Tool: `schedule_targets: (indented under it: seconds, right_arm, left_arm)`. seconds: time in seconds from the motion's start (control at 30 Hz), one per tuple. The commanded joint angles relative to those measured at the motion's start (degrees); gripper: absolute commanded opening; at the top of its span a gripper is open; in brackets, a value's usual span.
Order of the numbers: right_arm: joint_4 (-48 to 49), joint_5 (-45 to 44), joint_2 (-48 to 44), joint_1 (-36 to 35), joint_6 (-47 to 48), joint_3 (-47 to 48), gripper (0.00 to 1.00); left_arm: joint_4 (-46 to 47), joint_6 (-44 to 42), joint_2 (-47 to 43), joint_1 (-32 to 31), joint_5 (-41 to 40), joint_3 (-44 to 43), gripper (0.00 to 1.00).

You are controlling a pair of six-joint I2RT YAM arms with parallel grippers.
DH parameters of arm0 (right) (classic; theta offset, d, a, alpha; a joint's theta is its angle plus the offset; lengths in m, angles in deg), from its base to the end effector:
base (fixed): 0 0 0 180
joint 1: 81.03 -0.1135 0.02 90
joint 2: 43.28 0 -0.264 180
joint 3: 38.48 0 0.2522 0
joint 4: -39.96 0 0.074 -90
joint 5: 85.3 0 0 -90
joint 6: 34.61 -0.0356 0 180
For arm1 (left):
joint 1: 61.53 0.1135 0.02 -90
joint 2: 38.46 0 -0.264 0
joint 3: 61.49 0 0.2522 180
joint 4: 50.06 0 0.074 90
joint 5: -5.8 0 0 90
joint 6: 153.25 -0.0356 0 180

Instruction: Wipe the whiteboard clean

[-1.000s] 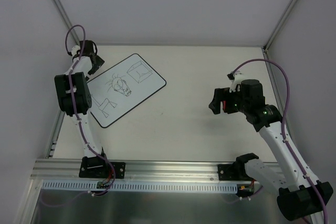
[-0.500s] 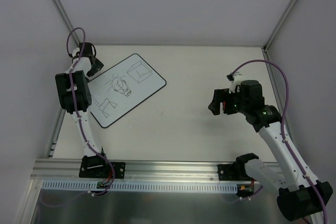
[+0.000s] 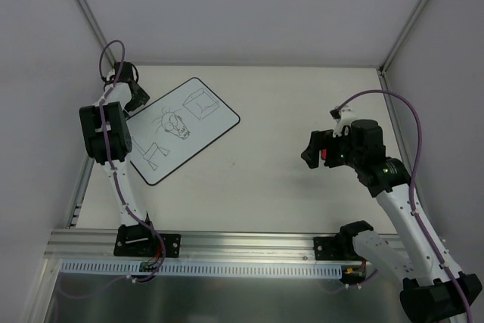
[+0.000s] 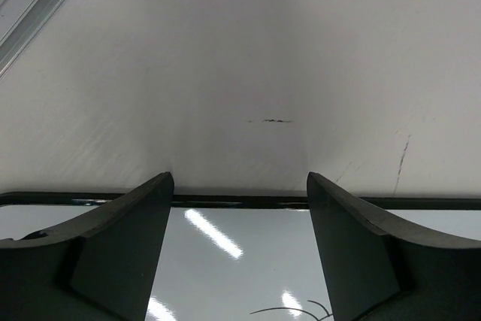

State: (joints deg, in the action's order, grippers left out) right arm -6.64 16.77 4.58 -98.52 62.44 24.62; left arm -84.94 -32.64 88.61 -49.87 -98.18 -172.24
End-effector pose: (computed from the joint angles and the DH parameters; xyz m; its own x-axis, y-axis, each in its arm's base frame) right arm 0.1686 0.0609 0.3189 -0.4356 -0.2631 -0.8608 -0.5216 0.8532 0.0032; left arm 0.4774 0.1073 0.1687 -0.4815 -0.6039 -0.6352 -0.6850 0.7114 -0.1570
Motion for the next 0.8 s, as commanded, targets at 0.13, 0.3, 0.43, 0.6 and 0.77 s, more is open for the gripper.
schedule_targets:
  seconds: [0.13,0.3,0.43,0.6,0.77]
  right_arm:
    - [0.58,1.2,-1.98,-0.26,0.51,-0.74,0.99]
    - [0.32,0.67,-3.03,-0.26,1.3,-0.56,0.99]
    - [0.23,0.23,-3.56,-0.26,1.74,-0.65,0.99]
    - [0.23,0.14,-3.82,-0.17,1.92,-0.83,0.99]
    - [0.14,0.32,-4.87,-0.26,1.65,-1.79,0.99]
  left_arm:
    - [-13.85,-4.5,2.22,-2.61,3.52,-3.73,0.71]
    - [-19.46,-6.96,4.06,-5.06,2.73,-7.41,0.7]
    - [-21.23,-8.2,4.59,-7.61,3.87,-7.95,0.7]
    - [-23.17,-9.25,4.16,-11.39,3.08,-7.43,0.7]
    - [-24.49,-7.67,1.61,-14.03,3.51,-5.05,0.69]
